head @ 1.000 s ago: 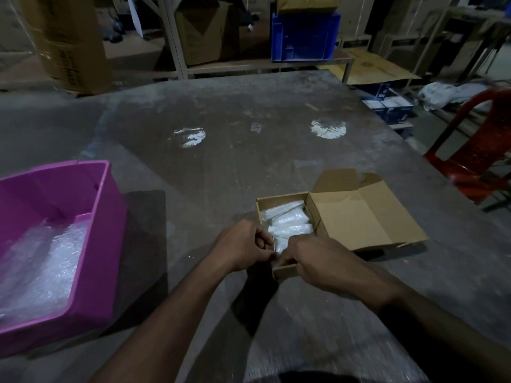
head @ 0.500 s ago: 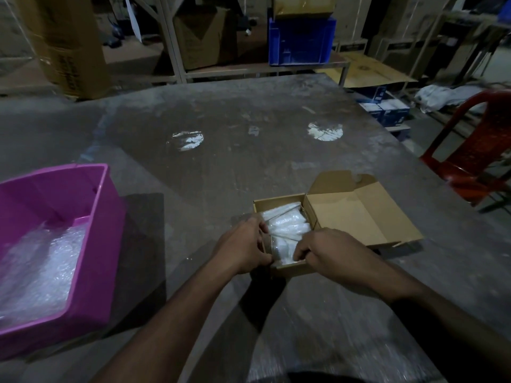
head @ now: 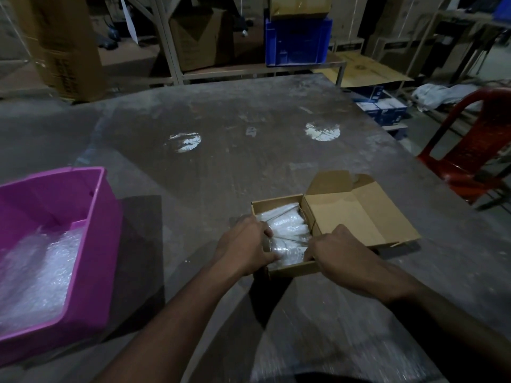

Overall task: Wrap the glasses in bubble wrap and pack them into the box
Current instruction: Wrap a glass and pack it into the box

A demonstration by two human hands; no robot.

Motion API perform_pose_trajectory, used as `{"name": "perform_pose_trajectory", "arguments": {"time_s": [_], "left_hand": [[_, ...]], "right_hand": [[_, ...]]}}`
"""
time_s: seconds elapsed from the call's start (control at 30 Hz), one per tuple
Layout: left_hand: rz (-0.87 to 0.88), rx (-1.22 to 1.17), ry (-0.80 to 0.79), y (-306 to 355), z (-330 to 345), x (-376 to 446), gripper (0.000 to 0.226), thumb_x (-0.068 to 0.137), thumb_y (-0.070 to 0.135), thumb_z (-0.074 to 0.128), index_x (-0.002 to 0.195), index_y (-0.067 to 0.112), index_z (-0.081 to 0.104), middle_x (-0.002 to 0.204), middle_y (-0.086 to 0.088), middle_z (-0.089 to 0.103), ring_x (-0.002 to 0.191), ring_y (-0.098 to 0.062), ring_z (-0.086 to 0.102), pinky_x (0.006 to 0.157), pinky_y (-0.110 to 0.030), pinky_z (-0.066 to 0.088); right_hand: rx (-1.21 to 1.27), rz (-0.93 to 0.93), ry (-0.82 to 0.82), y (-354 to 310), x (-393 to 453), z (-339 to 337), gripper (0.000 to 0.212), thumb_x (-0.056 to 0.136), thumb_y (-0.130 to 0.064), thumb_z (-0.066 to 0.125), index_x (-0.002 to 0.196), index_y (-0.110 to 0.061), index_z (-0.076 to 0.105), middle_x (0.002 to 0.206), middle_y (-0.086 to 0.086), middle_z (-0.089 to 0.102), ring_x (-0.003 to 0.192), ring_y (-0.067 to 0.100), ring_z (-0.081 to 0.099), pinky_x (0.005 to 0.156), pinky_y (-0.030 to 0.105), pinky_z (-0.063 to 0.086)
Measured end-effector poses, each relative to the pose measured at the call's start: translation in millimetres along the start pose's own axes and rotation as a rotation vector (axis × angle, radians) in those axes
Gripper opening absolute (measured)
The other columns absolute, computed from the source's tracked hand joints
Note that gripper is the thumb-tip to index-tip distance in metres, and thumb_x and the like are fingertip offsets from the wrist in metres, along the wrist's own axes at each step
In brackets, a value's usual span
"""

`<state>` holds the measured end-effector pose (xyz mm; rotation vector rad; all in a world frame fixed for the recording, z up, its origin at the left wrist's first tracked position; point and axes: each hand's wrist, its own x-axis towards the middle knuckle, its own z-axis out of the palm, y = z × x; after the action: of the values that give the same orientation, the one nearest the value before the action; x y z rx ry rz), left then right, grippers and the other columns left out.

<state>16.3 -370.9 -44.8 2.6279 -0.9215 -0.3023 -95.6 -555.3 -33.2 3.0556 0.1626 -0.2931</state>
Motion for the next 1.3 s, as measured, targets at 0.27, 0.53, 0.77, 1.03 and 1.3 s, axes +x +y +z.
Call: {"name": "perform_pose_trajectory", "arguments": {"time_s": [0.27, 0.53, 0.77, 1.03, 1.3], "left_hand": [[0.013, -0.067, 0.02, -5, 2, 1, 0.065, 0.077, 0.054, 0.081, 0.134, 0.032, 0.059, 0.127, 0.005, 0.053, 0.11, -0.013, 0.054, 0.09, -0.038, 0.052], [0.027, 0.031, -0.026, -8, 8, 6, 0.063, 0.077, 0.066, 0.074, 0.129, 0.031, 0.065, 0.131, 0.001, 0.054, 0.116, -0.014, 0.051, 0.088, -0.035, 0.052], [0.023, 0.088, -0.076, -5, 4, 7, 0.068, 0.08, 0.067, 0.07, 0.135, 0.029, 0.061, 0.136, -0.002, 0.051, 0.121, -0.017, 0.049, 0.092, -0.038, 0.051], [0.014, 0.047, -0.253, -5, -11, 6, 0.08, 0.077, 0.056, 0.079, 0.146, 0.027, 0.05, 0.142, -0.003, 0.042, 0.124, -0.02, 0.049, 0.098, -0.035, 0.048], [-0.032, 0.116, -0.261, 8, -19, 14, 0.075, 0.068, 0.048, 0.087, 0.135, 0.027, 0.061, 0.136, -0.004, 0.053, 0.118, -0.021, 0.055, 0.095, -0.035, 0.051]], "right_hand": [[0.131, 0.114, 0.176, 9, 13, -3, 0.033, 0.091, -0.015, 0.056, 0.117, -0.031, 0.07, 0.115, -0.006, 0.069, 0.098, 0.016, 0.062, 0.085, 0.036, 0.042], [0.003, 0.077, 0.158, 2, 26, 11, 0.047, 0.088, -0.012, 0.058, 0.133, -0.027, 0.058, 0.134, -0.002, 0.055, 0.122, 0.019, 0.045, 0.09, 0.04, 0.038], [-0.027, 0.104, 0.125, -1, 24, 16, 0.033, 0.09, -0.018, 0.058, 0.12, -0.032, 0.061, 0.122, -0.008, 0.059, 0.113, 0.016, 0.047, 0.087, 0.041, 0.034], [0.091, 0.183, 0.079, 13, 17, -14, 0.025, 0.085, -0.024, 0.068, 0.107, -0.032, 0.075, 0.102, 0.002, 0.067, 0.098, 0.017, 0.058, 0.078, 0.028, 0.042], [0.025, 0.184, -0.079, 9, 33, -21, 0.029, 0.079, -0.022, 0.078, 0.105, -0.026, 0.067, 0.105, -0.001, 0.064, 0.101, 0.018, 0.054, 0.079, 0.031, 0.042]]}}
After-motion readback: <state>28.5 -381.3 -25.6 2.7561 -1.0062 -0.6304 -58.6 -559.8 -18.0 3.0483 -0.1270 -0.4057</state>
